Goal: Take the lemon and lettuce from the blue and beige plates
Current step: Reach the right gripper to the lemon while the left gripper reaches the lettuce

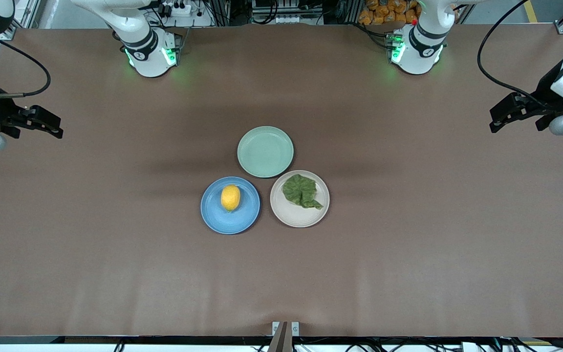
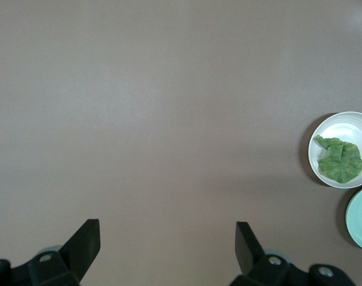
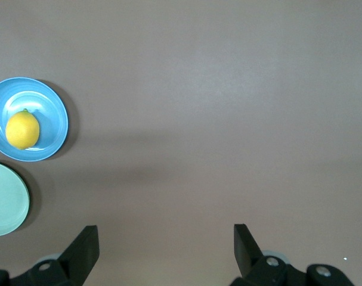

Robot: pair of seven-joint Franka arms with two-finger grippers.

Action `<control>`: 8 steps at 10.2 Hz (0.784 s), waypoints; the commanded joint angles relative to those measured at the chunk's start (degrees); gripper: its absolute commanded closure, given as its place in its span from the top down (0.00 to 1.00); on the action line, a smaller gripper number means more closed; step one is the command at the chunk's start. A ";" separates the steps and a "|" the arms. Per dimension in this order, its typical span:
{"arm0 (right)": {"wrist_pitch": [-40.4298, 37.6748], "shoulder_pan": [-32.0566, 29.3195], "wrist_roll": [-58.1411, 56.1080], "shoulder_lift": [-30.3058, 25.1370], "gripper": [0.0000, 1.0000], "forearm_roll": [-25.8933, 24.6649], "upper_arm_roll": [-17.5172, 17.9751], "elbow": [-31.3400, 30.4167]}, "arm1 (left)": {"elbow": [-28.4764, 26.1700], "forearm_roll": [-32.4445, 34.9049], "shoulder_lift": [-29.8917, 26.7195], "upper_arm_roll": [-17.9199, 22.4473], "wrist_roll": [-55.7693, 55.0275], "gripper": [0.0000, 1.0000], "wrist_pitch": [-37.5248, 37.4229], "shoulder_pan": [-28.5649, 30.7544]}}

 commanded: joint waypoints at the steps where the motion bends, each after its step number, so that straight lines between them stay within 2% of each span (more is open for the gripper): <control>1: -0.08 -0.14 -0.52 -1.56 1.00 -0.77 0.12 -1.40 | 0.00 -0.43 -0.54 -0.19 1.01 1.00 -1.05 -0.05; 4: 0.53 0.03 -0.09 -0.52 1.00 1.15 0.29 -0.96 | 0.26 -1.04 0.69 -0.19 1.10 1.00 -0.96 -0.14; 5: 2.36 0.03 0.53 0.53 1.00 4.12 0.47 -0.87 | 0.18 -1.13 1.74 -0.36 0.76 1.00 -0.88 -0.92; 7: 3.96 0.81 1.32 6.14 1.00 5.20 0.56 1.66 | 1.13 -1.39 5.33 -1.68 -0.82 1.00 0.95 -4.42; 8: 5.09 2.74 5.93 9.56 1.00 5.90 0.56 3.59 | 1.84 -2.26 7.70 -2.12 -3.61 1.00 2.71 -6.18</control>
